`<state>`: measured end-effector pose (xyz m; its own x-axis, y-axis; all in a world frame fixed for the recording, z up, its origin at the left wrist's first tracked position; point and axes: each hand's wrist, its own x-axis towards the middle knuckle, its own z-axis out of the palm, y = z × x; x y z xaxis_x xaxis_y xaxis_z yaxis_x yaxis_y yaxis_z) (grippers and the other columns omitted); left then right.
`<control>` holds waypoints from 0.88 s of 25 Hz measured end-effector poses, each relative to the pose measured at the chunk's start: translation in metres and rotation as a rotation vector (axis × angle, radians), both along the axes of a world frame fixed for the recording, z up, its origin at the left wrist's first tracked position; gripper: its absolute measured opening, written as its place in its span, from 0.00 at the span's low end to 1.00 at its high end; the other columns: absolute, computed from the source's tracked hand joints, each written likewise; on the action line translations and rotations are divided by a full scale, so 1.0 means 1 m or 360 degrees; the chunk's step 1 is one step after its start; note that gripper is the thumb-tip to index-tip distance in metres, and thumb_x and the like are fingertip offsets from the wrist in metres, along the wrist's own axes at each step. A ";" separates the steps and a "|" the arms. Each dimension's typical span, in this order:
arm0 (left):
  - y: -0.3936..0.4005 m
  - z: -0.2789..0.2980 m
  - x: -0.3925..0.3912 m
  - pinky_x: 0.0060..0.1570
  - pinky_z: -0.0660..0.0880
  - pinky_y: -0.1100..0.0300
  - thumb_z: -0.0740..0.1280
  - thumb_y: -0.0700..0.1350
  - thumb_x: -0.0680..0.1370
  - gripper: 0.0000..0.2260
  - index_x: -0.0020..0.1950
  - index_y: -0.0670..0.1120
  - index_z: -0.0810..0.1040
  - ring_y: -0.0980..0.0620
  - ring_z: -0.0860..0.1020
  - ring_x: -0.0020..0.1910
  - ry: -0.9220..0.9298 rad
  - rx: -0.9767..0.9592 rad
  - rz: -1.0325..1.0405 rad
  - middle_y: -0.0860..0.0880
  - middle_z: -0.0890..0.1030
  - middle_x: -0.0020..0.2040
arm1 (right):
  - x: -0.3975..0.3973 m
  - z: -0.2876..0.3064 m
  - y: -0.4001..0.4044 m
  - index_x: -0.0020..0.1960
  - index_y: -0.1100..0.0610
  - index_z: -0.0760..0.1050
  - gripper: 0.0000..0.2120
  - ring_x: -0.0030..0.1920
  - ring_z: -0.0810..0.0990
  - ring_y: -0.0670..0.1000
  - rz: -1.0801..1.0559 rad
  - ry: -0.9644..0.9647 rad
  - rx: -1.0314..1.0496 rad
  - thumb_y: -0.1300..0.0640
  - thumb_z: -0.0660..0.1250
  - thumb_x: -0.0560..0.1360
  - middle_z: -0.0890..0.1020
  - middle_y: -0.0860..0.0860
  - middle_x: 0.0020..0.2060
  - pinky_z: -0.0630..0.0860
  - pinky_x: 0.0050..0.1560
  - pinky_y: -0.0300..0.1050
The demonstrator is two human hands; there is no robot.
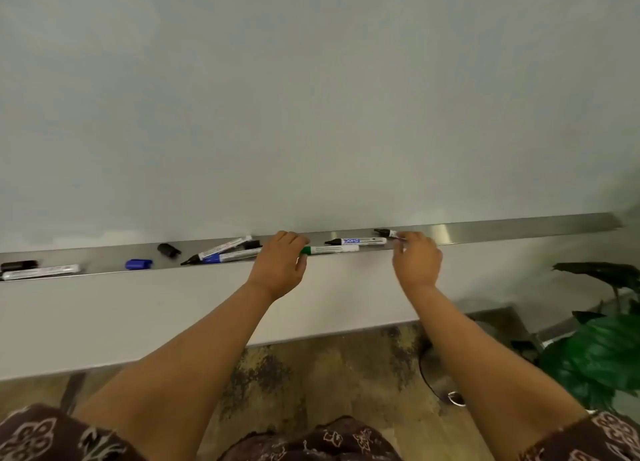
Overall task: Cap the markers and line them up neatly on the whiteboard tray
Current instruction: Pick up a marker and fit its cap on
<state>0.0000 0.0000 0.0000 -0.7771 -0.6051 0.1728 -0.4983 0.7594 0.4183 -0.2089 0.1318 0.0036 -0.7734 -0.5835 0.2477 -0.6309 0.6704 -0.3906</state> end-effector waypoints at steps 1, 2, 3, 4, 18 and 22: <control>0.002 -0.001 -0.006 0.59 0.69 0.54 0.60 0.42 0.77 0.14 0.61 0.44 0.74 0.47 0.72 0.59 -0.0003 -0.0004 -0.0011 0.45 0.79 0.57 | -0.018 0.004 0.004 0.56 0.58 0.77 0.11 0.56 0.75 0.61 -0.0061 0.0015 0.0137 0.58 0.61 0.76 0.81 0.58 0.54 0.70 0.55 0.54; 0.002 0.000 -0.012 0.60 0.69 0.55 0.60 0.42 0.77 0.14 0.61 0.44 0.74 0.47 0.73 0.59 -0.0001 -0.0017 -0.0015 0.46 0.79 0.57 | -0.030 0.007 0.006 0.56 0.58 0.77 0.11 0.55 0.75 0.61 -0.0070 0.0037 0.0269 0.58 0.60 0.77 0.81 0.58 0.53 0.70 0.55 0.54; 0.003 -0.001 -0.016 0.60 0.68 0.55 0.60 0.42 0.77 0.14 0.61 0.44 0.74 0.47 0.73 0.59 -0.0008 -0.0036 -0.0021 0.46 0.79 0.58 | -0.046 0.006 0.007 0.54 0.58 0.78 0.11 0.54 0.76 0.61 -0.0057 0.0079 0.0397 0.57 0.60 0.77 0.82 0.58 0.52 0.70 0.55 0.53; 0.004 -0.002 -0.017 0.61 0.68 0.54 0.60 0.42 0.77 0.14 0.61 0.44 0.74 0.47 0.73 0.59 -0.0043 -0.0043 -0.0023 0.46 0.79 0.58 | -0.056 0.008 0.008 0.52 0.58 0.79 0.11 0.52 0.77 0.60 -0.0037 0.0058 0.0493 0.57 0.59 0.77 0.82 0.58 0.49 0.71 0.54 0.52; -0.001 -0.006 -0.039 0.67 0.63 0.54 0.59 0.44 0.77 0.18 0.67 0.44 0.68 0.46 0.68 0.66 -0.0193 0.0004 -0.0042 0.45 0.73 0.66 | -0.067 -0.002 0.004 0.55 0.58 0.78 0.11 0.51 0.77 0.60 0.0345 -0.0132 -0.0006 0.64 0.62 0.74 0.82 0.58 0.51 0.74 0.48 0.49; -0.004 0.001 -0.025 0.70 0.61 0.53 0.58 0.44 0.78 0.19 0.69 0.44 0.65 0.46 0.66 0.68 -0.0193 0.0035 -0.0028 0.44 0.72 0.67 | -0.022 0.002 -0.013 0.56 0.57 0.76 0.10 0.48 0.79 0.56 0.0559 -0.0076 -0.0448 0.61 0.63 0.76 0.83 0.56 0.49 0.70 0.47 0.42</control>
<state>-0.0249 -0.0038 0.0008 -0.8019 -0.5940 0.0637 -0.5332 0.7597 0.3722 -0.2314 0.1188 0.0061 -0.5547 -0.7277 0.4033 -0.7781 0.2822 -0.5612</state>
